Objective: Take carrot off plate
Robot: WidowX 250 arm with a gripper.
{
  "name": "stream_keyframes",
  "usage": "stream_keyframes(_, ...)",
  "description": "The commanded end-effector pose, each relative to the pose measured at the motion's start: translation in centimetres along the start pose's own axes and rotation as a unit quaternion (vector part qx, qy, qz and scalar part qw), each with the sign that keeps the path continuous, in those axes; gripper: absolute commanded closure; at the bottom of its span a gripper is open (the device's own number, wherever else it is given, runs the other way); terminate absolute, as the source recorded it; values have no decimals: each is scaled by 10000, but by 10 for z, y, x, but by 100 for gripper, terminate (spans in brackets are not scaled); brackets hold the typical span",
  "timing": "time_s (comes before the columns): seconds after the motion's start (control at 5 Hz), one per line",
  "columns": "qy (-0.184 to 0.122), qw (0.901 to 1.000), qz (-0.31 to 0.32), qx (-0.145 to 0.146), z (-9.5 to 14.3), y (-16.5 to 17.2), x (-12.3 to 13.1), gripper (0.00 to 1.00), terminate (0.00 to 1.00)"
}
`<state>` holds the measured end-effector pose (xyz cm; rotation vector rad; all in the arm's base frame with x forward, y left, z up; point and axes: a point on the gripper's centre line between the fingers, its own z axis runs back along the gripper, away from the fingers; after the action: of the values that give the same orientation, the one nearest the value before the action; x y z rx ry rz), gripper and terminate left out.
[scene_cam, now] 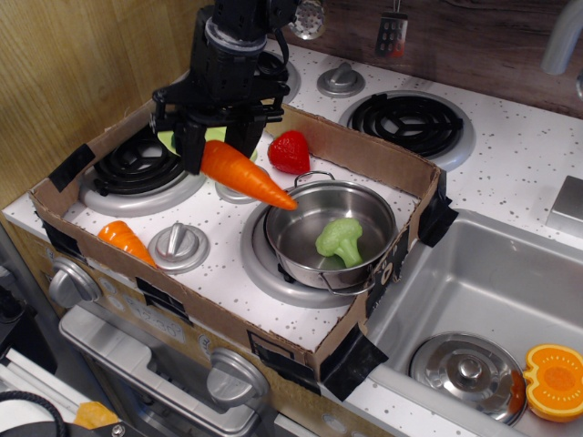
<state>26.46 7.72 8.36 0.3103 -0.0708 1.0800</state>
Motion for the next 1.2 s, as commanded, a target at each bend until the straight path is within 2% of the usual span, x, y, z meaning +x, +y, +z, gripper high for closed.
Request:
stream_keyframes(0.0, -143, 9954, 925, -206, 23, 6, -38, 100, 0)
stream_keyframes(0.2, -196, 9954, 888, -302, 13, 8, -50, 100, 0)
stream_keyframes(0.4, -416, 9955, 756, -391, -2, 11, -55, 100, 0)
stream_keyframes(0.6, -324, 9958, 684, -523, -17, 14, -59, 100, 0)
stream_keyframes(0.8, -467, 9948, 666, -605, -29, 15, -64, 100, 0)
stream_keyframes(1.0, -488, 9953, 575, -605, -29, 16, -62, 100, 0)
